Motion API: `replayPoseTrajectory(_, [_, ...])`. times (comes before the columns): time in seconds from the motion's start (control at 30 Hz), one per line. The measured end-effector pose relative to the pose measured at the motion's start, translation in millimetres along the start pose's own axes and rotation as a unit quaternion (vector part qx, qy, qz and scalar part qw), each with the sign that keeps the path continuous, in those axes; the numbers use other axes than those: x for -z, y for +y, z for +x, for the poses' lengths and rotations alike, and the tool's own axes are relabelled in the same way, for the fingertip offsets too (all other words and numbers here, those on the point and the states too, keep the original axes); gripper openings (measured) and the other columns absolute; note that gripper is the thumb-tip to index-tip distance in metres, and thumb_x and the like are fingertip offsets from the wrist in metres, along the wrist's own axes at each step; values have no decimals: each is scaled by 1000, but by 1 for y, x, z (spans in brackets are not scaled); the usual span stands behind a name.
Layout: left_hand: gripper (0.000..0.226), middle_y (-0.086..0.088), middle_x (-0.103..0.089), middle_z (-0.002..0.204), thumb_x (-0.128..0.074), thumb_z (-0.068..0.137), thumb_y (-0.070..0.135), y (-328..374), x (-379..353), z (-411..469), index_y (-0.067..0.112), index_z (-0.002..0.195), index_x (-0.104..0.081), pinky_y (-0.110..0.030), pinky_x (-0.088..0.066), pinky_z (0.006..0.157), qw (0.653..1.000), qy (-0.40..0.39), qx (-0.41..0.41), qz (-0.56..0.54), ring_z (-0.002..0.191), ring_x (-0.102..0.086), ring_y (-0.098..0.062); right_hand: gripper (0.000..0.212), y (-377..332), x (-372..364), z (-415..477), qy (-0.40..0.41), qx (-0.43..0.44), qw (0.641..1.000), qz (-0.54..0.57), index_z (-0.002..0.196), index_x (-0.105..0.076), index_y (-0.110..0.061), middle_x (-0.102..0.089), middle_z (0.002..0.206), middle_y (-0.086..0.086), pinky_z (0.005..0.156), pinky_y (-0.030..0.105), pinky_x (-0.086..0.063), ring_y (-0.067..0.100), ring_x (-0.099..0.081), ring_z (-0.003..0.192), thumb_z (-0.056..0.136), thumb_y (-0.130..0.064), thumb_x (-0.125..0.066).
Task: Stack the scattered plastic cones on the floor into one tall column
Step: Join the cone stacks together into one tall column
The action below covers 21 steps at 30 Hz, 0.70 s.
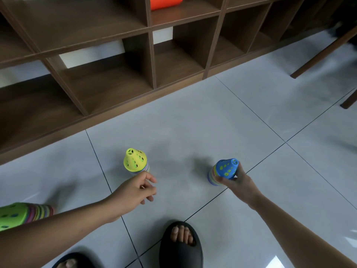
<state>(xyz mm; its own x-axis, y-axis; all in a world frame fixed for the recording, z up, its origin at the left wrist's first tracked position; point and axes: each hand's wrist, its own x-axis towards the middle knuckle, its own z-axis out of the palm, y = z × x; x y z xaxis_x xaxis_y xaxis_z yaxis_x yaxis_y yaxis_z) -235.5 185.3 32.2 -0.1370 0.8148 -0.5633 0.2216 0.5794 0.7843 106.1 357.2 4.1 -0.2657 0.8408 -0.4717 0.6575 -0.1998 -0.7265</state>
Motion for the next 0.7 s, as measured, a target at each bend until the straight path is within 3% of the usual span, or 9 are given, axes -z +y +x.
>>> replayPoseTrajectory(0.23, [29,8,-72,99,-75,95,19,6,0,-8,32,117,-62,-25,-52,73,993,11,-91,73,82,-66,-6,60,-40,-78,-23,-72,80,993,-42,123,-49,-46,-71,110,-21,87,21,-51,0,-68,101,77,-53,-88])
replayPoseTrajectory(0.47, [48,20,-62,120,-82,87,34,-5,-3,-17,38,131,-62,-8,-44,75,966,45,-191,167,101,-65,-5,75,-50,-144,-39,-149,129,976,-97,134,-41,-53,-64,121,-18,93,32,-56,5,-64,105,72,-65,-83])
replayPoseTrajectory(0.53, [47,20,-60,124,-82,86,34,-5,-2,-19,40,130,-65,-10,-46,84,961,33,-212,173,111,-62,-4,72,-55,-158,-47,-180,132,969,-107,133,-42,-54,-61,122,-19,90,30,-55,5,-64,105,73,-64,-82])
replayPoseTrajectory(0.6, [42,18,-59,122,-81,86,35,-7,-1,-22,41,126,-68,-21,-50,95,958,19,-221,183,115,-61,-5,68,-58,-168,-52,-194,135,966,-106,129,-45,-54,-59,121,-21,88,28,-54,3,-64,103,73,-60,-83])
replayPoseTrajectory(0.7, [38,19,-60,116,-81,86,33,-10,4,-25,40,122,-71,-27,-51,96,958,18,-220,185,111,-62,-5,73,-58,-172,-48,-204,126,966,-100,127,-46,-56,-59,125,-23,91,26,-53,-1,-62,109,68,-54,-89])
